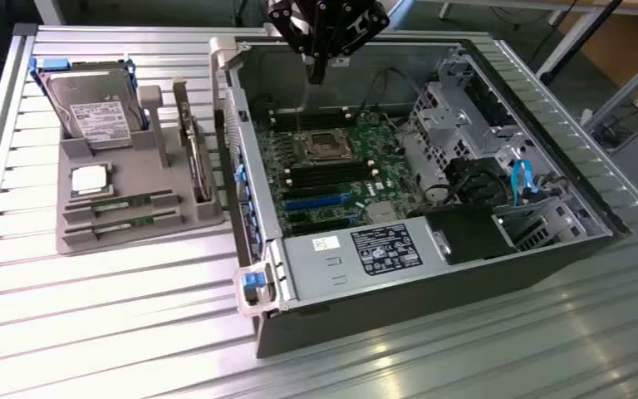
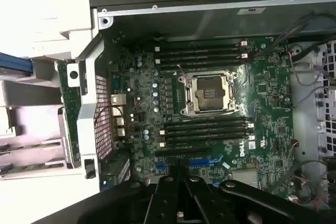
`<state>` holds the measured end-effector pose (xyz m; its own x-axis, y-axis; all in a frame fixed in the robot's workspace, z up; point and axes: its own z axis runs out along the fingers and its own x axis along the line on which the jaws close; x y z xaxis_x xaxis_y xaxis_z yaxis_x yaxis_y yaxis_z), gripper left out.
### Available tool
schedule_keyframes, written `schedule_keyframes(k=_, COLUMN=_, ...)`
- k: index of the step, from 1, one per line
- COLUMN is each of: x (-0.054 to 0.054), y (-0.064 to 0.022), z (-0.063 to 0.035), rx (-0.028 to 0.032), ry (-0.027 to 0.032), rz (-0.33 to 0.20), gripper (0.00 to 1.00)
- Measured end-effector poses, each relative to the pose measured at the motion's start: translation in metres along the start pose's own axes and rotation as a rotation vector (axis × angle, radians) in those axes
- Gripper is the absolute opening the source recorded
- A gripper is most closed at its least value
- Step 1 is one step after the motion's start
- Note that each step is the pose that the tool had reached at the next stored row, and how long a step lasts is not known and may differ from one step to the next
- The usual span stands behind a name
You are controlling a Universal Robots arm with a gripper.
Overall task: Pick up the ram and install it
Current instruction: 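Reach for the ram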
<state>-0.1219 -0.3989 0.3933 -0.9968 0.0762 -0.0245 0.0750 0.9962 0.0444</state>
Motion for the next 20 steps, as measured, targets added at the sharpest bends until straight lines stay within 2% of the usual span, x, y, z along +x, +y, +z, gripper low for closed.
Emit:
schedule_keyframes(k=1, x=0.019, y=-0.0014, z=-0.0005, rx=0.0000, ry=0.0000, rz=0.000, gripper=0.10)
schedule_keyframes(k=12, x=0.036, y=-0.0027, z=-0.0009, rx=0.0000, ry=-0.0001, rz=0.000, gripper=0.10)
schedule_keyframes(k=20, x=0.056, y=-0.0042, z=-0.0013, rx=0.0000, ry=0.0000, rz=0.000, gripper=0.10)
